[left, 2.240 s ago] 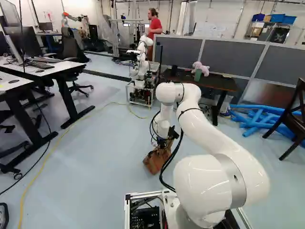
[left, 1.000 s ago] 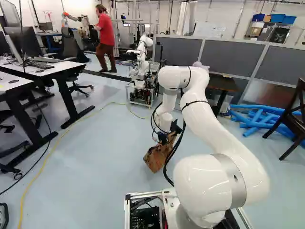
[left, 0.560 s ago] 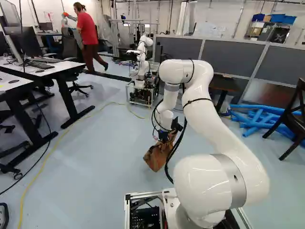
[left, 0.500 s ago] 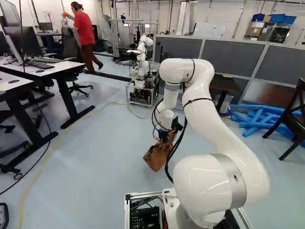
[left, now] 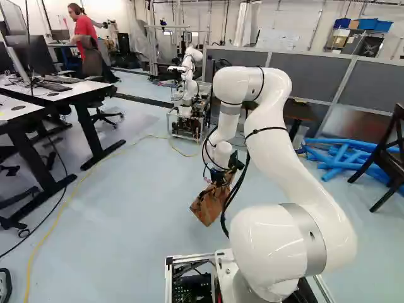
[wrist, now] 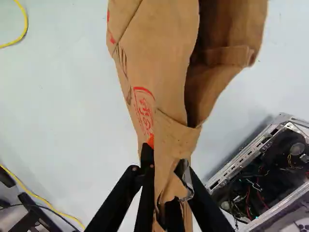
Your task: Pick up the bag on the ground and place it on the table
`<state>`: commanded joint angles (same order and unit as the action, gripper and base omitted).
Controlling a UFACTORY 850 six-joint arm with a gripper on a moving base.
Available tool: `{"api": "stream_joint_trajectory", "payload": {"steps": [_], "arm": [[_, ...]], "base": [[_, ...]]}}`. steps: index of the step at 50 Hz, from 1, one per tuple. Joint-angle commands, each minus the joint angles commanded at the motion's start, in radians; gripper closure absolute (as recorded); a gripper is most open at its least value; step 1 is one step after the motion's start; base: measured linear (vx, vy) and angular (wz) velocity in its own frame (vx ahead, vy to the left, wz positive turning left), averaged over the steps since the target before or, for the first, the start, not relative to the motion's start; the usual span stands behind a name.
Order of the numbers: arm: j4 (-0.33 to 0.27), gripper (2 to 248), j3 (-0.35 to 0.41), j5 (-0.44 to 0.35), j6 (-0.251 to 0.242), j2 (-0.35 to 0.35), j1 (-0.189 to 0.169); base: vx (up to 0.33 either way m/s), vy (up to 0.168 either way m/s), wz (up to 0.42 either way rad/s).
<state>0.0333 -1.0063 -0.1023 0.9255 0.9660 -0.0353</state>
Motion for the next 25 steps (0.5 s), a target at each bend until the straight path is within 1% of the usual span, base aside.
{"api": "stream_joint_trajectory", "payload": {"steps": [10, 25], "arm": [[0.000, 229, 0.035, 0.000, 0.000, -0.043, 0.001], [0.000, 229, 0.086, 0.000, 0.000, -0.108, 0.014]], "base": [[0.000, 0.000, 0.000], [0.000, 0.000, 0.000]]}}
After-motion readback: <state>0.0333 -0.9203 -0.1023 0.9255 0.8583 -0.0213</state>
